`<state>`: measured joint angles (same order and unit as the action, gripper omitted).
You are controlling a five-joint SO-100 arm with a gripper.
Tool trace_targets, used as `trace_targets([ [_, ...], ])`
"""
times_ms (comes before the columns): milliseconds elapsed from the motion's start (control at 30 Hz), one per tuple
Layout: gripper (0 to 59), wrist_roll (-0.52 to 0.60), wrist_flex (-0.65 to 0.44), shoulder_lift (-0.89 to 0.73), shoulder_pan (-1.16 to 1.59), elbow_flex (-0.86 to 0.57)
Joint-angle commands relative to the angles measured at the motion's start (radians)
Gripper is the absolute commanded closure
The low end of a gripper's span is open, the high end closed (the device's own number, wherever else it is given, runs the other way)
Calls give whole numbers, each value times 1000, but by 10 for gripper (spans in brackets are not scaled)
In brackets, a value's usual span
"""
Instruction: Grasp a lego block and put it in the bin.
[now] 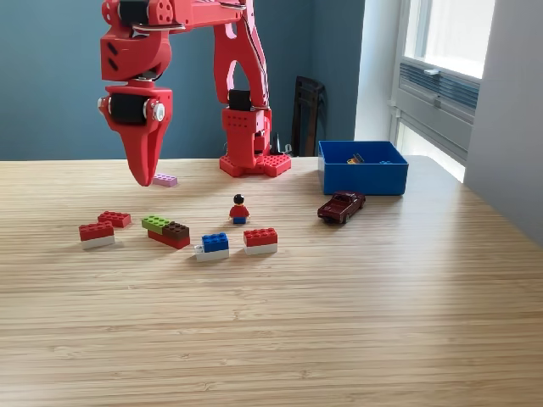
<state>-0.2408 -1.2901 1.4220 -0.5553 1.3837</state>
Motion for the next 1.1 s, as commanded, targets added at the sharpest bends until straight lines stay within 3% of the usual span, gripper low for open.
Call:
trace_targets([
  [33,585,-26,58,17,-52,34],
  [233,585,-5,75,17,-80,48],
  [433,585,104,100,17,-91,67],
  [733,580,183,219,17,-114,126],
  [867,433,244,219,15,-107,127],
  [1100,306,351,225,14,-104,121],
])
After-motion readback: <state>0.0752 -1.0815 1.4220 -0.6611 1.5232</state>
